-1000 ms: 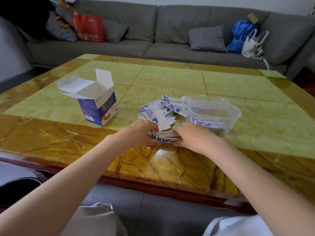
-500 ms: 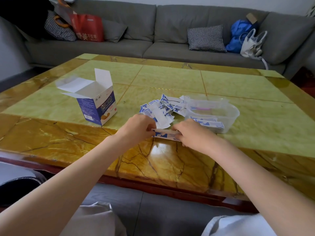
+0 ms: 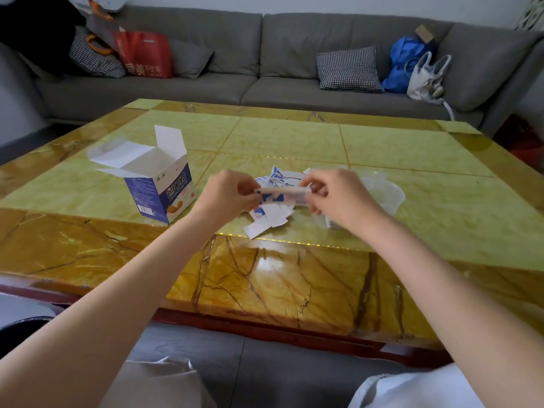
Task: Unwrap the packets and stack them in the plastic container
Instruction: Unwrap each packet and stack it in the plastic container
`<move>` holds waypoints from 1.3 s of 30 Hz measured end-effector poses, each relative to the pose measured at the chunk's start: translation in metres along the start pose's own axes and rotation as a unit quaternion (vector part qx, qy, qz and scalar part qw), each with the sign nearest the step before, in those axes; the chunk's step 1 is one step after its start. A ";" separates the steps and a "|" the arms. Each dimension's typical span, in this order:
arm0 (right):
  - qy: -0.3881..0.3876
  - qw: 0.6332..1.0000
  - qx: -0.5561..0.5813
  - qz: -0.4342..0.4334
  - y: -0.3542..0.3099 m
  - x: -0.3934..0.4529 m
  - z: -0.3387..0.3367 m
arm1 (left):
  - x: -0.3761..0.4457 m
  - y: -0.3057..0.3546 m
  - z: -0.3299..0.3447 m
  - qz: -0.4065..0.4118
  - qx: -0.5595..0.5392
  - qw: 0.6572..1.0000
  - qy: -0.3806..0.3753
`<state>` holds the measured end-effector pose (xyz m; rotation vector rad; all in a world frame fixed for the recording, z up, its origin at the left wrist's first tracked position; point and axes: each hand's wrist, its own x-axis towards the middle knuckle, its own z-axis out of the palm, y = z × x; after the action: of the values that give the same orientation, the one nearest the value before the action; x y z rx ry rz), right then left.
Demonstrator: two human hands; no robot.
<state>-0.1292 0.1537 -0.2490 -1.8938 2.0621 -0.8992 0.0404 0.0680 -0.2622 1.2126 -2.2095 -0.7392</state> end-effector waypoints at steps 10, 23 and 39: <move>0.229 0.961 0.002 0.155 0.059 0.015 -0.040 | 0.039 0.070 0.056 0.021 -0.081 0.995 0.062; -0.040 0.968 -0.167 0.182 0.084 0.024 -0.036 | 0.076 0.102 0.093 0.082 0.361 0.926 -0.077; -0.114 0.958 -0.124 0.232 0.078 0.025 -0.036 | 0.080 0.133 0.102 0.001 0.440 0.860 -0.259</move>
<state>-0.2169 0.1404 -0.2570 -1.4203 2.4012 -0.3088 -0.1428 0.0809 -0.2330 1.5202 -3.1739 0.0300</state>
